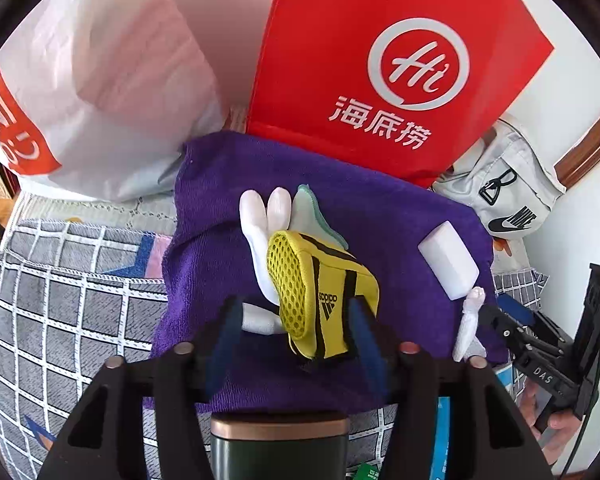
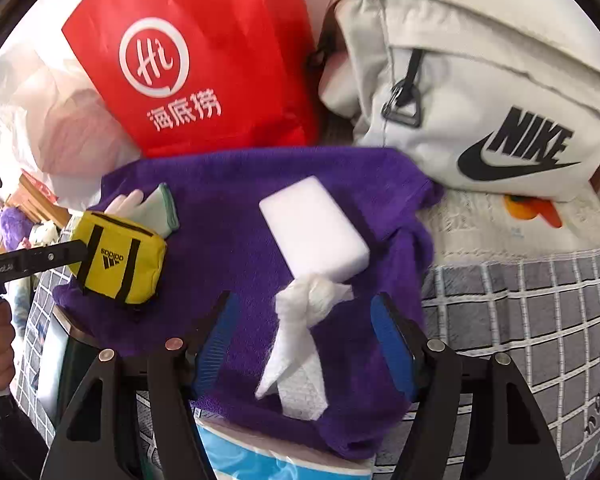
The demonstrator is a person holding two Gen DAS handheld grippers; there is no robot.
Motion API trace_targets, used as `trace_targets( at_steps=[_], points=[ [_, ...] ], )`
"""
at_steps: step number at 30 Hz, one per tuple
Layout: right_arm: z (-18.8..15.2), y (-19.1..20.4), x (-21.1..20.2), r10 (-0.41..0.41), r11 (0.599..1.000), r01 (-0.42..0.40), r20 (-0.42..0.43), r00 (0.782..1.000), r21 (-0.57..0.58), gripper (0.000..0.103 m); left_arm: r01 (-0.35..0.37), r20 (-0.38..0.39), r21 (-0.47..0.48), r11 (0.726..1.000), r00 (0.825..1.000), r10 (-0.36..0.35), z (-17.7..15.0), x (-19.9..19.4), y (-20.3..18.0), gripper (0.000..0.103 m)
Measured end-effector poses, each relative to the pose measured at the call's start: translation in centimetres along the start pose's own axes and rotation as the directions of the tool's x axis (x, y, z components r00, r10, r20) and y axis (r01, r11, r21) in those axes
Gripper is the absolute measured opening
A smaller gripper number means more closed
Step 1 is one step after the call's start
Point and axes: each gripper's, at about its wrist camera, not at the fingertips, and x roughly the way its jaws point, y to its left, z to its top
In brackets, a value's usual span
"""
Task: Organize soft objects
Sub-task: 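Lower both grippers over the purple towel and open them to release pouch and tissue, then grasp and lift the green snack packet with the right gripper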
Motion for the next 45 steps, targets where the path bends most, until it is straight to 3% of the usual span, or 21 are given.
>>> trace_targets(
  at_steps=[3, 8, 15, 17, 19, 20, 29, 35, 38, 39, 42, 45],
  points=[
    [0.0, 0.2, -1.5, -0.020, 1.000, 0.020, 0.026, 0.999, 0.003, 0.073, -0.035, -0.004, 0.008, 0.999, 0.999, 0.035, -0.2, -0.6, -0.1, 0.055],
    [-1.1, 1.4, -4.8, 0.060, 0.998, -0.063, 0.098, 0.993, 0.025, 0.073, -0.060, 0.028, 0.014, 0.998, 0.998, 0.060, -1.1, -3.2, -0.1, 0.055],
    [-4.8, 5.7, -7.5, 0.072, 0.995, -0.064, 0.114, 0.991, -0.073, 0.072, -0.065, 0.065, 0.056, 0.996, 0.996, 0.061, -4.2, -7.0, -0.2, 0.055],
    [-6.2, 7.0, -7.8, 0.079, 0.992, -0.068, 0.104, 0.991, -0.103, 0.063, -0.063, 0.069, 0.060, 0.996, 0.996, 0.059, -5.6, -7.9, 0.1, 0.055],
    [-7.6, 8.4, -7.9, 0.100, 0.986, -0.089, 0.077, 0.992, -0.144, 0.046, -0.059, 0.073, 0.059, 0.997, 0.996, 0.054, -6.7, -8.6, 0.5, 0.055],
    [-8.2, 9.0, -7.8, 0.107, 0.983, -0.096, 0.065, 0.992, -0.159, 0.045, -0.055, 0.077, 0.054, 0.997, 0.996, 0.050, -7.3, -9.0, 0.7, 0.055],
    [-14.4, 14.5, -6.2, 0.135, 0.926, -0.157, -0.086, 0.987, -0.344, 0.044, 0.021, 0.072, 0.018, 1.000, 0.997, -0.022, -12.8, -10.3, 2.5, 0.055],
    [-15.5, 16.2, -3.5, 0.038, 0.904, -0.100, -0.155, 0.987, -0.415, 0.044, 0.036, 0.070, 0.010, 0.999, 0.997, -0.037, -15.3, -10.8, 3.6, 0.055],
    [-15.9, 16.8, -2.5, -0.019, 0.879, -0.052, -0.143, 0.990, -0.475, 0.043, 0.038, 0.073, 0.002, 0.999, 0.997, -0.038, -16.0, -11.1, 4.2, 0.055],
    [-15.9, 16.9, -2.4, -0.017, 0.875, -0.057, -0.148, 0.989, -0.480, 0.041, 0.044, 0.072, 0.002, 0.999, 0.996, -0.044, -16.3, -11.2, 4.4, 0.055],
    [-15.6, 16.7, -3.0, 0.018, 0.879, -0.078, -0.130, 0.991, -0.471, 0.023, 0.044, 0.072, 0.005, 0.999, 0.996, -0.044, -16.7, -11.3, 4.8, 0.055],
    [-14.9, 16.1, -4.3, 0.047, 0.904, -0.079, -0.087, 0.995, -0.421, 0.023, 0.026, 0.069, 0.006, 1.000, 0.997, -0.027, -17.0, -11.3, 5.2, 0.055]
  ],
)
